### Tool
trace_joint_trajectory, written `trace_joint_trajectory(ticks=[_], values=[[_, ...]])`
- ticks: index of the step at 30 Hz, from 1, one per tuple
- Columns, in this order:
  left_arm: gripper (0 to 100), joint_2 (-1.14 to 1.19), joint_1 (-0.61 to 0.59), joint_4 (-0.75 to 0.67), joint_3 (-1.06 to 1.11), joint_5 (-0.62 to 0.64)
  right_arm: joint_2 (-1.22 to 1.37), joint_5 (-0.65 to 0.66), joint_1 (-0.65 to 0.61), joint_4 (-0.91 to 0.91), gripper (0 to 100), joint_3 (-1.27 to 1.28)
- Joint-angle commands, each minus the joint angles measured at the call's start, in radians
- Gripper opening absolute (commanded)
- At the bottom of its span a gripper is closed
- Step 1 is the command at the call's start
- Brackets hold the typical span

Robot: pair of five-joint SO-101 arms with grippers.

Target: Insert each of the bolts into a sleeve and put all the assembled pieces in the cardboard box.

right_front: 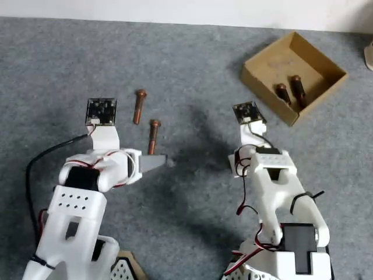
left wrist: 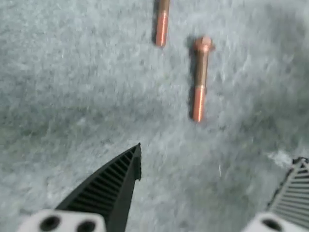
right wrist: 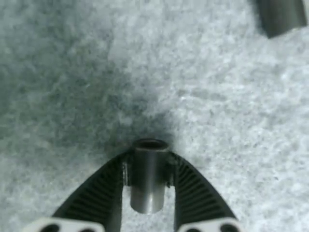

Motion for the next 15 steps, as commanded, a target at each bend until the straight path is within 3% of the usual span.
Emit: trace_joint_trajectory(ticks=[1, 8, 15], values=[[42, 0.001, -0.007, 0.094, -0.097, -0.044, -0.019, -0.005, -0.021, -0.019, 0.7, -0.002], [42, 0.004, -0.013, 0.252, -0.211, -0.094, -0.019, -0.005, -0.021, -0.019, 0.7, -0.002], [42, 0.153, -0.010, 0.282, -0.295, -0.094, -0.019, -0.005, -0.021, -0.019, 0.7, -0.002]])
